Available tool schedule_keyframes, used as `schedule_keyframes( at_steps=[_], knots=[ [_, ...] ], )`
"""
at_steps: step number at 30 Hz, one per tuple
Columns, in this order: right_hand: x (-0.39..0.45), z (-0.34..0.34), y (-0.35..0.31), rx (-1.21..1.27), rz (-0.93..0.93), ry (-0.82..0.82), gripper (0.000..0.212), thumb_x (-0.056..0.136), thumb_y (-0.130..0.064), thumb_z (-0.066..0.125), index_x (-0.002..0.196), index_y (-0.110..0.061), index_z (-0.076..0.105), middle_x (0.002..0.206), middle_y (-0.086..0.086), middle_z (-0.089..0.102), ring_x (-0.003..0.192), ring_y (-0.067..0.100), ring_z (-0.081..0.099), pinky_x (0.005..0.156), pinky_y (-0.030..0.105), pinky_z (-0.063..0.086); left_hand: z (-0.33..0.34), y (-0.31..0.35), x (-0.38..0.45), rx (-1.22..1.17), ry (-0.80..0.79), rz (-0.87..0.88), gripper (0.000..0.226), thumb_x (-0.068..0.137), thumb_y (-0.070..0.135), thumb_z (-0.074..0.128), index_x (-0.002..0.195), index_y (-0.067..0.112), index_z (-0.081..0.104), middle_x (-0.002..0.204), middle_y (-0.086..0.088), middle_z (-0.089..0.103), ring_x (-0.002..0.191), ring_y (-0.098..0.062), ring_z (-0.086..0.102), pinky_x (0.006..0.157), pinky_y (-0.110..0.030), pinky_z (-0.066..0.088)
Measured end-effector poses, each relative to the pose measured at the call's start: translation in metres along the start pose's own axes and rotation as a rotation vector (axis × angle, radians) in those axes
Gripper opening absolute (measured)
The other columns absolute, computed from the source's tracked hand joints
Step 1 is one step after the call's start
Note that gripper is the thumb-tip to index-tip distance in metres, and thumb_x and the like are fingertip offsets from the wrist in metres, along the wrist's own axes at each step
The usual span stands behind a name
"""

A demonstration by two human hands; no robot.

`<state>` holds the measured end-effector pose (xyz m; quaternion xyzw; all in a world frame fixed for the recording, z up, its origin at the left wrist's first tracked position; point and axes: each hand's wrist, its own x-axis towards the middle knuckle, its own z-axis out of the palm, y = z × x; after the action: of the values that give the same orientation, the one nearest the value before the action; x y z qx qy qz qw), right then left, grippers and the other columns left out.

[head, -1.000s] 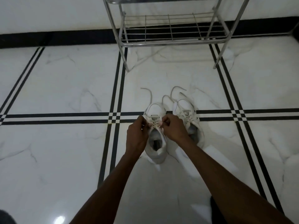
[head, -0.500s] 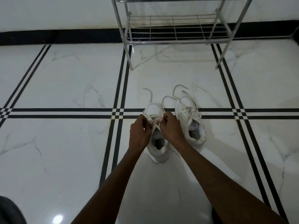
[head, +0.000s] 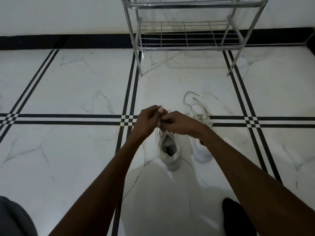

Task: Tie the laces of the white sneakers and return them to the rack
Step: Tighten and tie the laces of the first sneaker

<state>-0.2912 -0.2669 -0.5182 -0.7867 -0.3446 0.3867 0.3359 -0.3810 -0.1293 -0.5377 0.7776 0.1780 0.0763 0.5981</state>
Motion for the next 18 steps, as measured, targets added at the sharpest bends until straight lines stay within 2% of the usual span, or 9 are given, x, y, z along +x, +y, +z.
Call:
schedule_keyframes(
  at_steps=[2,4,5,7,9,12,14,16,18],
  knots=[
    [0.002,-0.007,0.005,-0.085,-0.027,0.116,0.035,0.090,-0.047,0.065,0.060,-0.028,0.066,0.061,-0.012,0.064,0.059,0.001,0.057,0.065,0.028,0.046,0.006,-0.008,-0.004,-0.014,-0.012,-0.075,0.047,0.109,0.040,0.041,0.104,0.006,0.073,0.096,-0.014,0.077,0.084,-0.010,0.072,0.074,-0.020,0.053],
    [0.004,-0.013,0.014,-0.119,-0.040,0.184,0.041,0.088,-0.042,0.069,0.052,-0.027,0.057,0.051,-0.013,0.058,0.049,0.000,0.051,0.060,0.025,0.040,0.010,-0.015,-0.010,-0.040,-0.018,-0.149,0.054,0.110,0.046,0.035,0.105,0.008,0.074,0.100,-0.007,0.079,0.092,-0.004,0.074,0.077,-0.010,0.051],
    [0.004,-0.016,0.017,-0.131,-0.049,0.182,0.039,0.087,-0.037,0.072,0.052,-0.030,0.057,0.048,-0.016,0.057,0.048,-0.001,0.051,0.059,0.023,0.038,0.011,-0.018,-0.011,-0.079,-0.027,-0.173,0.055,0.110,0.046,0.034,0.106,0.008,0.074,0.101,-0.006,0.079,0.096,-0.007,0.074,0.080,-0.011,0.051],
    [0.004,-0.017,0.022,-0.160,-0.086,0.219,0.027,0.082,-0.023,0.078,0.060,-0.033,0.067,0.049,-0.021,0.059,0.052,-0.004,0.056,0.060,0.020,0.040,0.015,-0.020,-0.010,-0.144,-0.016,-0.195,0.056,0.109,0.047,0.036,0.107,0.006,0.074,0.102,-0.010,0.079,0.101,-0.019,0.074,0.089,-0.023,0.053],
    [0.006,-0.013,0.026,-0.146,-0.134,0.363,0.008,0.077,-0.012,0.080,0.075,-0.019,0.079,0.066,-0.014,0.072,0.063,0.002,0.066,0.065,0.025,0.052,0.018,-0.022,-0.007,-0.158,0.048,-0.236,0.054,0.108,0.048,0.039,0.109,0.006,0.072,0.106,-0.013,0.077,0.104,-0.024,0.071,0.086,-0.027,0.050],
    [0.010,-0.005,0.033,-0.080,-0.154,0.546,0.007,0.077,-0.010,0.078,0.080,-0.016,0.080,0.076,-0.001,0.078,0.070,0.011,0.073,0.070,0.032,0.061,0.021,-0.027,-0.008,-0.149,0.054,-0.244,0.051,0.109,0.046,0.038,0.111,0.009,0.074,0.109,-0.009,0.076,0.108,-0.021,0.069,0.087,-0.025,0.048],
    [0.012,-0.003,0.036,0.056,-0.131,0.584,0.006,0.077,-0.010,0.079,0.083,-0.013,0.081,0.078,0.001,0.079,0.072,0.012,0.075,0.072,0.032,0.063,0.021,-0.027,-0.008,-0.105,0.020,-0.212,0.045,0.110,0.042,0.038,0.125,0.015,0.070,0.122,0.001,0.073,0.116,-0.013,0.066,0.091,-0.021,0.046],
    [0.011,-0.002,0.037,0.274,-0.097,0.572,0.010,0.077,-0.008,0.082,0.086,-0.006,0.080,0.080,0.008,0.079,0.075,0.017,0.077,0.073,0.032,0.063,0.018,-0.027,-0.008,0.044,0.038,-0.147,0.043,0.109,0.037,0.043,0.145,0.016,0.055,0.137,0.008,0.060,0.123,-0.007,0.055,0.095,-0.015,0.040],
    [0.008,-0.001,0.038,0.459,-0.079,0.544,0.013,0.077,-0.006,0.082,0.089,-0.002,0.079,0.083,0.012,0.079,0.079,0.022,0.078,0.073,0.030,0.062,0.010,-0.035,-0.004,0.274,0.119,-0.036,0.041,0.107,0.029,0.051,0.144,0.011,0.055,0.131,0.003,0.061,0.116,-0.009,0.055,0.091,-0.006,0.041]
  ],
)
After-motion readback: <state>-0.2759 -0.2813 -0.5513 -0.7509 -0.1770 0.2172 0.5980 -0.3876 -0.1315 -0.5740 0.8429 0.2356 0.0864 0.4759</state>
